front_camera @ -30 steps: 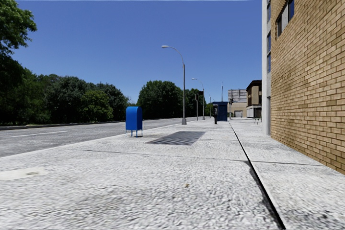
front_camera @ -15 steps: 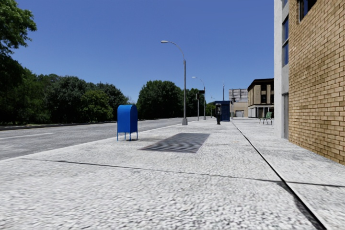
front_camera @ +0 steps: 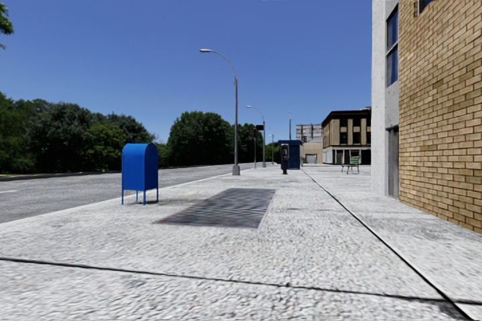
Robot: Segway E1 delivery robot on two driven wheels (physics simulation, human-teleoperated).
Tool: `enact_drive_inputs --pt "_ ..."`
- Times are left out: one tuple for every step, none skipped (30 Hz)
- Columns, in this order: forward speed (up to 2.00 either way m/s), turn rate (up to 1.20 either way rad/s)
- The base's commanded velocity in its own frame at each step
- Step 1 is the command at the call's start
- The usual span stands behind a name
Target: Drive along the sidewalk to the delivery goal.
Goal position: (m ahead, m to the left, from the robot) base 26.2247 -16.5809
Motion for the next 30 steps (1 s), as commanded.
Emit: enact_drive_inputs --pt "1.60 -0.76" --pt "1.60 -0.76" --pt "1.60 -0.76" --pt "1.59 -0.66" --pt "1.59 0.00" --pt "1.59 0.00" --pt "1.59 0.00" --pt "1.59 0.00" --pt "1.59 0.00" --pt "1.59 0.00" --pt "1.59 0.00" --pt "1.59 0.00" --pt "1.59 0.00" --pt "1.59 0.00" --pt "1.59 0.00" --pt "1.59 0.00" --pt "1.59 0.00" --pt "1.59 0.00" --pt "1.59 0.00" --pt "1.59 0.00" --pt "1.59 0.00" --pt "1.59 -0.02" --pt "1.59 -0.78" --pt "1.59 -0.87" --pt "1.59 -0.91" --pt "1.59 -0.91" --pt "1.59 -0.51" --pt "1.59 -0.05" --pt "1.59 0.00" --pt "1.59 0.00"
